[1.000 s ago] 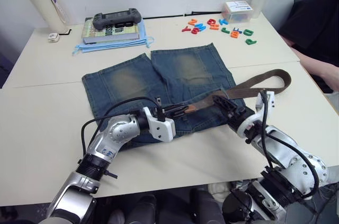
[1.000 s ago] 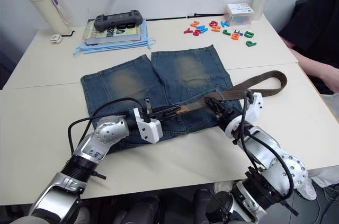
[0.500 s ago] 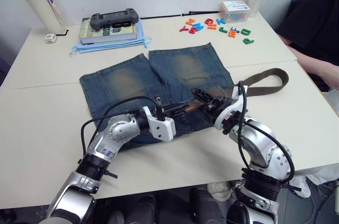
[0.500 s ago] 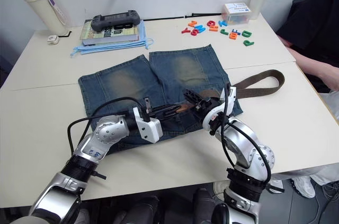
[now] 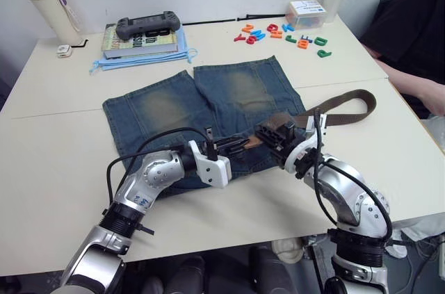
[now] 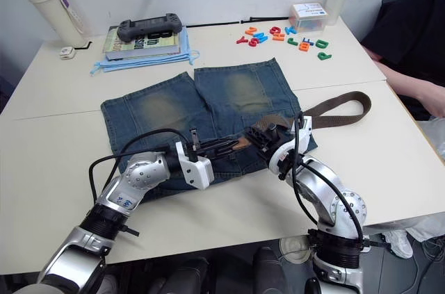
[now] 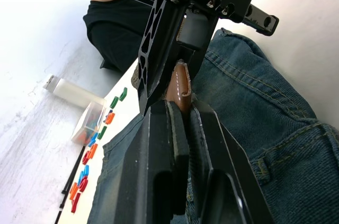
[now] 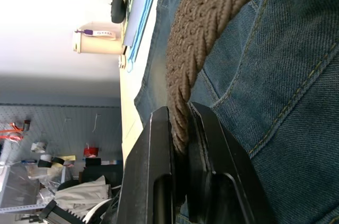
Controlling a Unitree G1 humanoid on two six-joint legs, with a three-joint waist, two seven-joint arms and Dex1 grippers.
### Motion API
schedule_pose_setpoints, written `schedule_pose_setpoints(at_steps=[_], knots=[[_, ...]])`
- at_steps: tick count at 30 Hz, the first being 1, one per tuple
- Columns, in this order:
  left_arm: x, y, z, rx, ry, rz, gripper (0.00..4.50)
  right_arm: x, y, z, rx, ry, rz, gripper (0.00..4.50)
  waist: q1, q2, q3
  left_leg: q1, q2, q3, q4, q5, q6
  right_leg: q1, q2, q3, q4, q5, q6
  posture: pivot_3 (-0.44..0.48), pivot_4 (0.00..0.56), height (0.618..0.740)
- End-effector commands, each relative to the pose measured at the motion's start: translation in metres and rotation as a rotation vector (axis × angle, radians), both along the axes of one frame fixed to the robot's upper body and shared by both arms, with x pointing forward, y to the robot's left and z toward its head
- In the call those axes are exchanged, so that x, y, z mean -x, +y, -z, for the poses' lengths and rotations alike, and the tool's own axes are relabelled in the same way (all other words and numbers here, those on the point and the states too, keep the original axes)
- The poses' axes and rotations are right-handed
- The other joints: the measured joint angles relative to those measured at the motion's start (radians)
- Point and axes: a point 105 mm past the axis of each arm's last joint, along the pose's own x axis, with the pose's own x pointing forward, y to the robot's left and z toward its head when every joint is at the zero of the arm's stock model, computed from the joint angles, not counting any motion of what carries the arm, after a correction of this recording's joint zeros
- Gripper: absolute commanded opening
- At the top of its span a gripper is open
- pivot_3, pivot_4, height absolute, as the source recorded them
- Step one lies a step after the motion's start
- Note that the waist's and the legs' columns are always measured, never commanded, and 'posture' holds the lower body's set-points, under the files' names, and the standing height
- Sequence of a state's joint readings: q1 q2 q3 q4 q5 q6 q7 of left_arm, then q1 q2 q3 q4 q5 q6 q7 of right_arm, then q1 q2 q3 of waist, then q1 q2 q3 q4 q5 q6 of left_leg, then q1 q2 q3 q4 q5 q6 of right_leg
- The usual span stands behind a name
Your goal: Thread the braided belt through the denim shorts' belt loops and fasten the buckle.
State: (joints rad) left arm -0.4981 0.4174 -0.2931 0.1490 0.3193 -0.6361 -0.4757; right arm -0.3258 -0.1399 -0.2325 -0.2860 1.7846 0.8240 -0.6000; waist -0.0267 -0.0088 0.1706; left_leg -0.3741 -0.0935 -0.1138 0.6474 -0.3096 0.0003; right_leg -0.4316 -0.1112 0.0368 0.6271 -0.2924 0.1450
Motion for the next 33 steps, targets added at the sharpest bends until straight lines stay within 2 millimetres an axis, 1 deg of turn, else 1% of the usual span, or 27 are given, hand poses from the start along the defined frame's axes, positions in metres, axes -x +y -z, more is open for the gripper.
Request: schedule_pose_setpoints(at_steps=[1, 2, 7, 14, 20, 25, 27, 28, 31, 33], knots=[[0.004, 0.002, -0.002, -0.002, -0.017, 0.012, 0.00, 0.005, 0.000, -0.018, -0.018, -0.080, -0.005, 1.66, 0.000, 0.000, 0.000, 0.000, 0.000, 0.000, 0.000, 0.000, 0.000, 0.000, 0.000, 0.000, 0.000, 0.000, 0.000, 0.000, 0.150, 0.740], [0.004, 0.002, -0.002, -0.002, -0.016, 0.011, 0.00, 0.004, -0.002, -0.017, -0.010, -0.078, 0.007, 2.06, 0.000, 0.000, 0.000, 0.000, 0.000, 0.000, 0.000, 0.000, 0.000, 0.000, 0.000, 0.000, 0.000, 0.000, 0.000, 0.000, 0.150, 0.740], [0.004, 0.002, -0.002, -0.003, -0.013, 0.011, 0.00, 0.003, -0.005, -0.013, 0.062, -0.077, 0.003, 2.06, 0.002, 0.000, 0.000, 0.000, 0.000, 0.000, 0.000, 0.000, 0.000, 0.001, 0.000, 0.000, 0.000, 0.000, 0.000, 0.000, 0.150, 0.740], [0.004, 0.003, -0.001, -0.006, -0.011, 0.010, 0.00, 0.000, -0.018, -0.013, 0.052, -0.076, 0.043, 2.06, 0.001, 0.000, 0.000, 0.000, 0.000, 0.000, 0.000, 0.000, 0.000, 0.001, 0.000, 0.000, -0.001, 0.000, 0.000, 0.000, 0.150, 0.740], [0.005, 0.004, 0.000, -0.011, -0.010, 0.010, 0.00, 0.000, -0.015, -0.013, 0.040, -0.075, 0.038, 2.06, 0.001, 0.000, 0.000, 0.000, 0.000, 0.000, 0.000, 0.000, 0.000, 0.001, 0.000, 0.000, -0.001, 0.000, 0.000, 0.000, 0.150, 0.740], [0.005, 0.004, 0.001, -0.012, -0.008, 0.011, 0.00, -0.002, -0.018, -0.012, 0.026, -0.072, 0.058, 2.06, 0.002, 0.000, 0.000, 0.000, 0.000, 0.000, 0.000, 0.000, 0.000, 0.001, 0.000, 0.000, -0.001, 0.000, 0.000, 0.000, 0.150, 0.740], [0.005, 0.004, 0.001, -0.012, -0.009, 0.011, 0.00, -0.002, -0.019, -0.013, 0.021, -0.075, 0.064, 1.56, 0.002, 0.000, 0.000, 0.000, 0.000, 0.000, 0.000, 0.000, 0.000, 0.001, 0.000, 0.000, -0.001, 0.000, 0.000, 0.000, 0.150, 0.740], [0.005, 0.004, 0.001, -0.013, -0.009, 0.011, 0.00, -0.002, -0.019, -0.013, 0.017, -0.076, 0.067, 1.23, 0.002, 0.000, 0.000, 0.000, 0.000, 0.000, 0.000, 0.000, 0.000, 0.001, 0.000, 0.000, -0.001, 0.000, 0.000, 0.000, 0.150, 0.740], [0.005, 0.004, 0.001, -0.014, -0.013, 0.013, 0.00, -0.002, -0.020, -0.014, 0.011, -0.081, 0.073, 0.03, 0.002, 0.000, 0.000, 0.000, 0.000, 0.000, 0.000, 0.000, 0.000, 0.001, 0.000, 0.000, -0.001, 0.000, 0.000, 0.000, 0.150, 0.740], [0.005, 0.004, 0.000, -0.013, -0.017, 0.014, 0.00, -0.002, -0.020, -0.015, 0.009, -0.084, 0.076, 0.03, 0.002, 0.000, 0.000, 0.000, 0.000, 0.000, 0.000, 0.000, 0.000, 0.001, 0.000, 0.000, -0.001, 0.000, 0.000, 0.000, 0.150, 0.740]])
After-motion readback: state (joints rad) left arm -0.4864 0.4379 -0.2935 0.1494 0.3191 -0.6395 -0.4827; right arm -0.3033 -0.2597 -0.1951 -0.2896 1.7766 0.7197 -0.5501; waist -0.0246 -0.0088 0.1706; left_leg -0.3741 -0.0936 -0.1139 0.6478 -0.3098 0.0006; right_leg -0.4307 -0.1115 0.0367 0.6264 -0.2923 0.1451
